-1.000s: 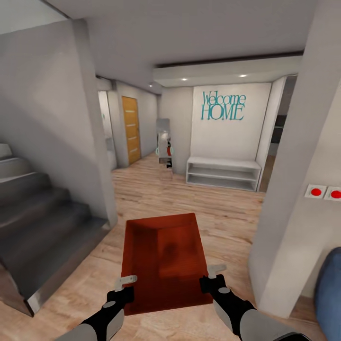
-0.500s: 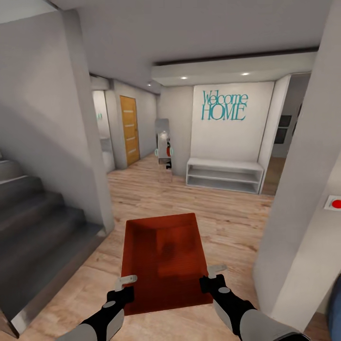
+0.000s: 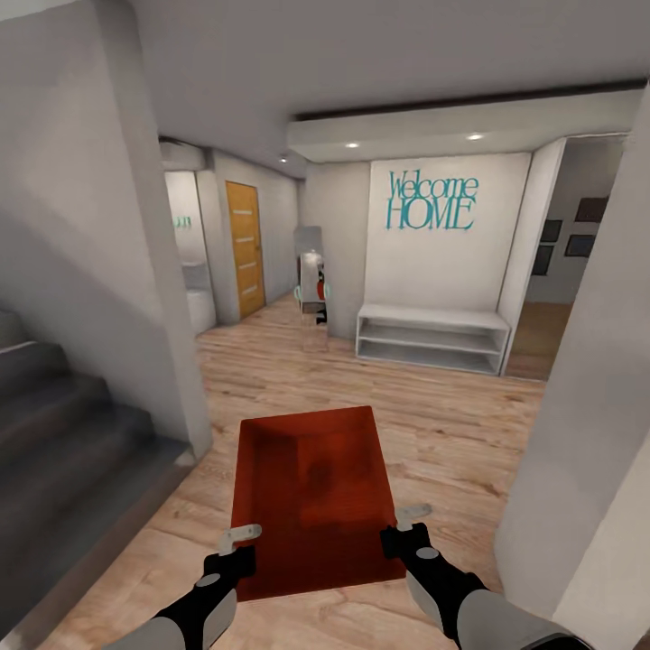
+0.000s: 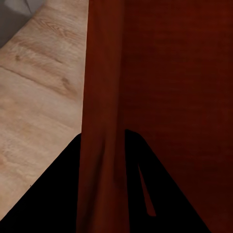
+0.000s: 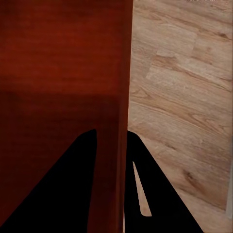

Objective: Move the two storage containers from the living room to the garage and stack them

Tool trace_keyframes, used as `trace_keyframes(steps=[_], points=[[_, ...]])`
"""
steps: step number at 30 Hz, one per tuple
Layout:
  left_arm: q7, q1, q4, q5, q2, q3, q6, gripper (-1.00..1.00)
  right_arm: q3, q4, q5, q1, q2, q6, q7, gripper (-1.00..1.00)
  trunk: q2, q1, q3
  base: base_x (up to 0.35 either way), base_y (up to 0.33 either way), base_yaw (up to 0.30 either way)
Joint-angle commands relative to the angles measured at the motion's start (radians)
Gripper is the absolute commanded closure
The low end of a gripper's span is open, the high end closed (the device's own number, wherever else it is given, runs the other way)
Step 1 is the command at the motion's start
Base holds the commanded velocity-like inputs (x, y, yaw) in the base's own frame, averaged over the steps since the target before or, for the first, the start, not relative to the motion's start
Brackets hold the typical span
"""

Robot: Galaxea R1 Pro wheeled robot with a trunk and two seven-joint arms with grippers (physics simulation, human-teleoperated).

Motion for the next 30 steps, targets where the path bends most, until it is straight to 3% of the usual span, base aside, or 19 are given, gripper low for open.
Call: trace_keyframes(steps=[1, 30], points=[[0.030, -0.001, 0.003, 0.013, 0.000, 0.067, -0.005, 1.00, -0.038, -0.016, -0.062, -0.001, 0.007, -0.076, 0.003, 1.00, -0.001, 0.001, -0.002, 0.322, 0.000, 0.000], [0.030, -0.001, 0.003, 0.013, 0.000, 0.067, -0.005, 1.00, -0.038, -0.016, -0.062, -0.001, 0.007, -0.077, 0.004, 1.00, -0.001, 0.001, -0.002, 0.322, 0.000, 0.000]])
